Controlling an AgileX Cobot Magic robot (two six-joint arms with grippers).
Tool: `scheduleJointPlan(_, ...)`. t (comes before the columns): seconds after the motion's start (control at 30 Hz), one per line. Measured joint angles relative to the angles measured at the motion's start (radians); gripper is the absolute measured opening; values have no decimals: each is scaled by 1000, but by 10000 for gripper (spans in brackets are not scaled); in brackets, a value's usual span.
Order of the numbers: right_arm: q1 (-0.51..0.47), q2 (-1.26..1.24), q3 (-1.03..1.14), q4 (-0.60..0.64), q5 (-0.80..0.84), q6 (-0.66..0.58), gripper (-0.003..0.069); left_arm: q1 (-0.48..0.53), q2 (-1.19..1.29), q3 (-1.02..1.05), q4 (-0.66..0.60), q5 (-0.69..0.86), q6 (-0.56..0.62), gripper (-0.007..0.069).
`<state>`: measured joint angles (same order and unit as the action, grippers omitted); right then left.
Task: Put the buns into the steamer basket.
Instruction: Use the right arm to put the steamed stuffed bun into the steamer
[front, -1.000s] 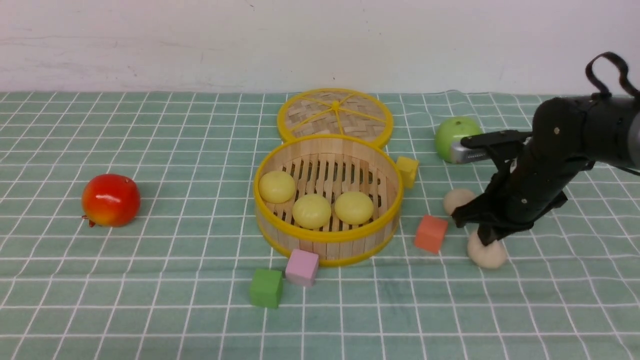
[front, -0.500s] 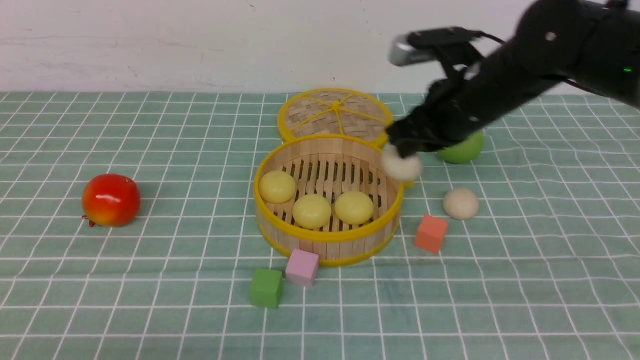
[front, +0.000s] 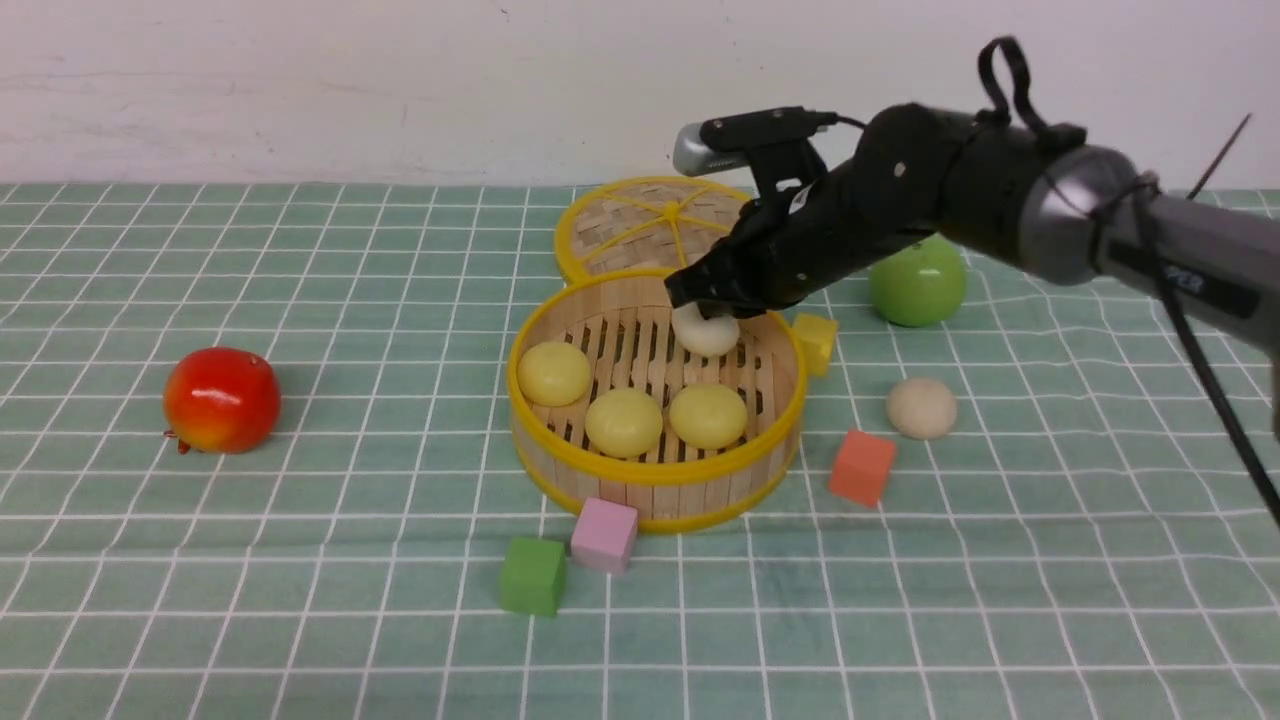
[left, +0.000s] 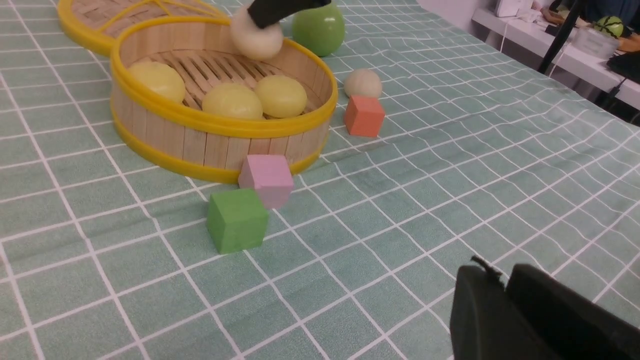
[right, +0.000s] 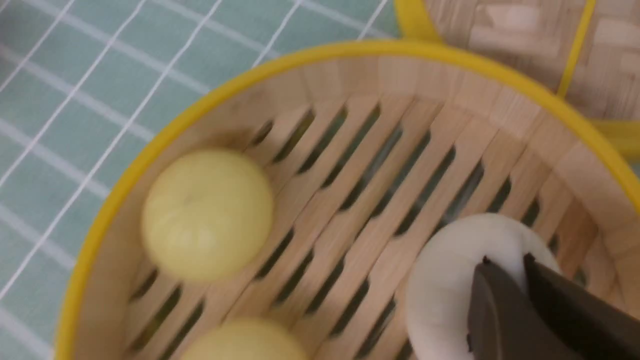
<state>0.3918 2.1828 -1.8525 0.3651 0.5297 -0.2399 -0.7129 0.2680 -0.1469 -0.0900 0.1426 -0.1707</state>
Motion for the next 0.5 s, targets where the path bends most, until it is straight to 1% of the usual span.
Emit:
scheduleJointPlan(0.07,0,17,-1,0,-29,0,34,0,0,0,0,0,0,72)
scheduleJointPlan(0.17,0,56,-1,1,-50,0,75,0,0,0,0,0,0,72)
scheduleJointPlan(0.23,0,70,-1,1,-49,0,118,0,0,0,0,0,0,72)
scheduleJointPlan(0.3,0,75,-1,5,-49,0,188,0,0,0,0,0,0,72)
scheduleJointPlan(0.33,0,75,-1,5,-49,0,195,0,0,0,0,0,0,72)
scheduleJointPlan(0.37,0,75,-2,8,-47,0,263,0,0,0,0,0,0,72)
scheduleJointPlan(0.4,0,70,-2,11,-39,0,308,0,0,0,0,0,0,72)
scheduleJointPlan(0.43,0,69,-2,12,-39,0,317,0,0,0,0,0,0,72)
scheduleJointPlan(0.47,0,52,-2,12,-11,0,393,0,0,0,0,0,0,72)
scheduleJointPlan(0.5,0,35,-2,7,12,0,430,0,0,0,0,0,0,72)
